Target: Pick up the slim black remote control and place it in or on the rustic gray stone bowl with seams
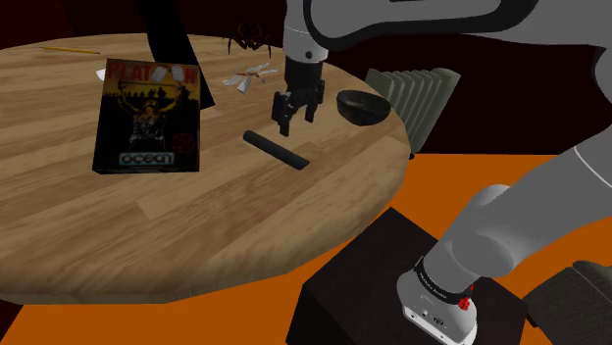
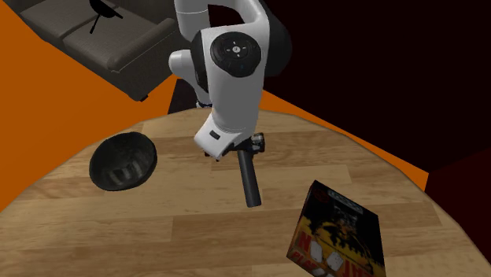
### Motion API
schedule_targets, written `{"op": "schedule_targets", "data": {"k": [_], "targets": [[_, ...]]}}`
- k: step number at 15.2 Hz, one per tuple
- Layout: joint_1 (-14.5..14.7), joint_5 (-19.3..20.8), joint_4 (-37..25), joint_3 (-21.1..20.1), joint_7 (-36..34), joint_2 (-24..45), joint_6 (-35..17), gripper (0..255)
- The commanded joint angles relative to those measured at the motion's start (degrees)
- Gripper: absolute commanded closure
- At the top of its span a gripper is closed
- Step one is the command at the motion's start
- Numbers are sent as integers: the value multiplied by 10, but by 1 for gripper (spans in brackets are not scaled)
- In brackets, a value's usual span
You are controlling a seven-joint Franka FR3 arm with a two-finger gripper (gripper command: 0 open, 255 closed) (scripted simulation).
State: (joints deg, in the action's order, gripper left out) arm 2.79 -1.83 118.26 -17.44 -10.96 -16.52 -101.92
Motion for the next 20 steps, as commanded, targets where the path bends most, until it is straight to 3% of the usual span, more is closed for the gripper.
{"op": "schedule_targets", "data": {"k": [1, 5, 12, 20], "targets": [[2, 14, -27, -18, -26, 41, -13, 0], [9, 45, -84, -42, -68, 111, -20, 0], [9, 48, -32, -41, -71, 117, -77, 0], [9, 48, -32, -41, -71, 117, -77, 0]]}}
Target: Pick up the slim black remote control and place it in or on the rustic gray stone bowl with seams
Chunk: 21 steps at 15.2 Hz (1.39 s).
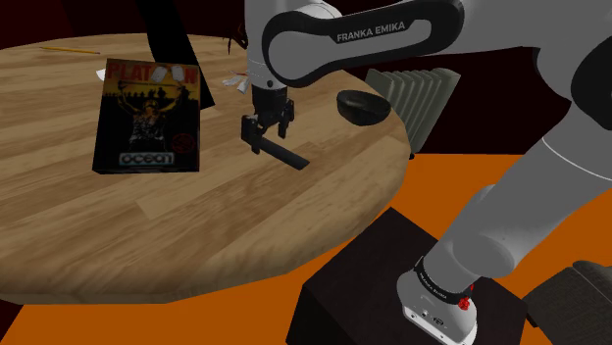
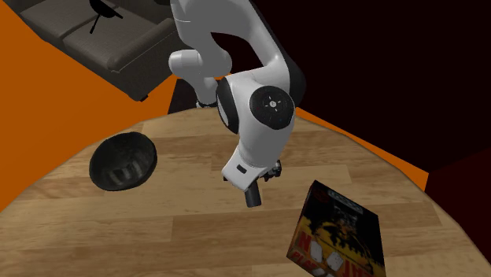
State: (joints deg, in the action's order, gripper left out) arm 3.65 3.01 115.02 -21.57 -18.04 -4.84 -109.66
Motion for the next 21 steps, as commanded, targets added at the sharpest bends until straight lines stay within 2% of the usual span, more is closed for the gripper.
{"op": "schedule_targets", "data": {"k": [1, 10, 21], "targets": [[0, 0, 0, 0, 0, 0, 0, 255], [0, 0, 0, 0, 0, 0, 0, 255], [-1, -4, -76, 2, 8, -8, 83, 255]]}}
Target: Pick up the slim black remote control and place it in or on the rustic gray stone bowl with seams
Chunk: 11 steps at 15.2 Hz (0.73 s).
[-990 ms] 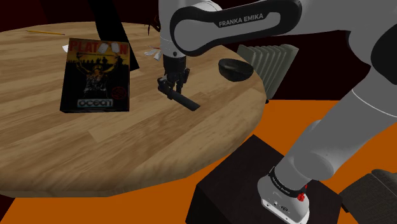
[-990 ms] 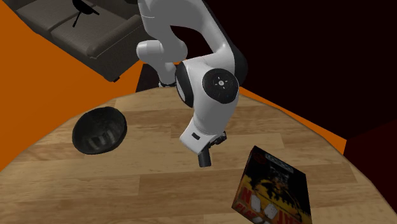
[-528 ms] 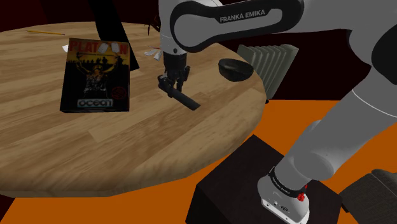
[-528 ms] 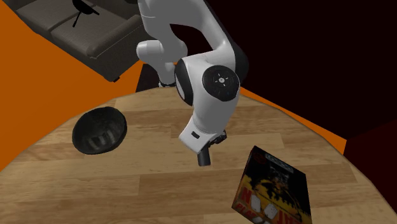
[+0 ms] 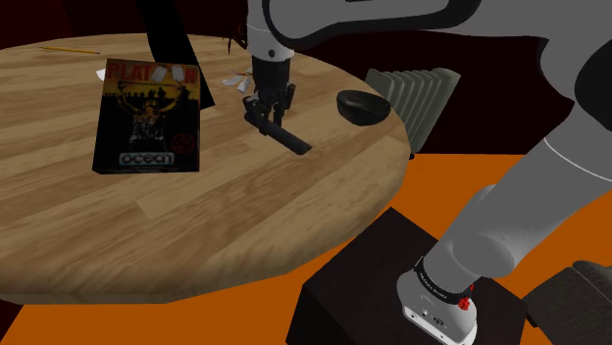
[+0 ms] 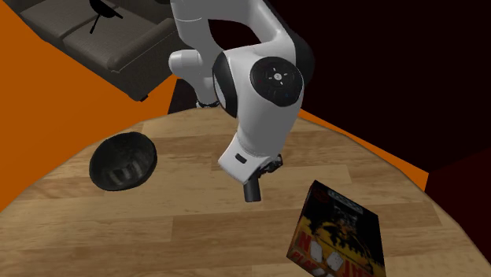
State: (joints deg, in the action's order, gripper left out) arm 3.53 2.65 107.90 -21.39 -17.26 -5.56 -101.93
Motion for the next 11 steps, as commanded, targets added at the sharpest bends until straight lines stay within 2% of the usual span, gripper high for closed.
{"op": "schedule_targets", "data": {"k": [1, 11], "targets": [[0, 0, -13, 0, 0, -1, 14, 255], [0, 2, -99, -1, 3, 8, 92, 255]]}}
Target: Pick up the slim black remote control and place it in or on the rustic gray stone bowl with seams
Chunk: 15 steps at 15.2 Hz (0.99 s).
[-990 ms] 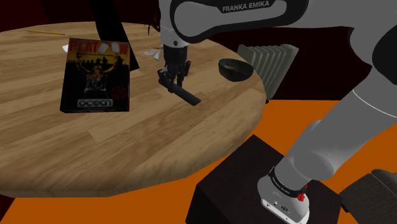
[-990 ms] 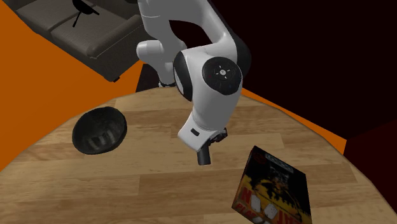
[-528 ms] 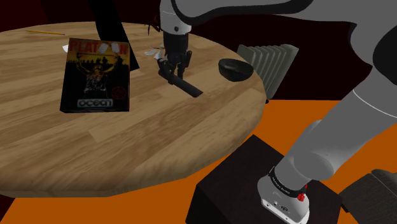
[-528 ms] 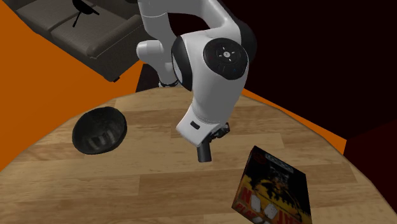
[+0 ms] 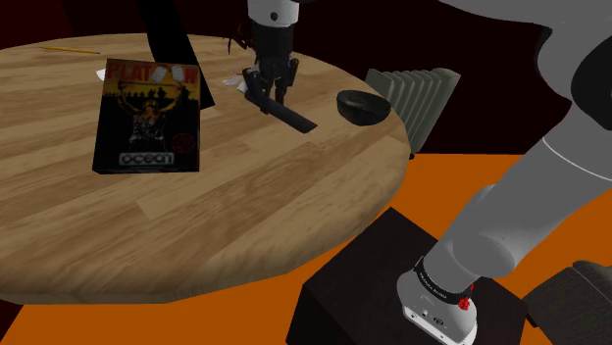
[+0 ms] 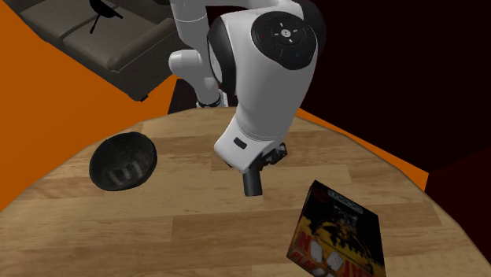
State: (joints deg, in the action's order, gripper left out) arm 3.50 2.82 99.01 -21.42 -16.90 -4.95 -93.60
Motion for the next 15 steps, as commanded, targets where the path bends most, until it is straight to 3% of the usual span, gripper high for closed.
{"op": "schedule_targets", "data": {"k": [1, 8, 15], "targets": [[0, 1, -20, -1, 0, 3, 17, 255], [1, 6, -81, -3, -1, 16, 66, 255], [-43, -9, 1, 59, 106, -53, 44, 255]]}}
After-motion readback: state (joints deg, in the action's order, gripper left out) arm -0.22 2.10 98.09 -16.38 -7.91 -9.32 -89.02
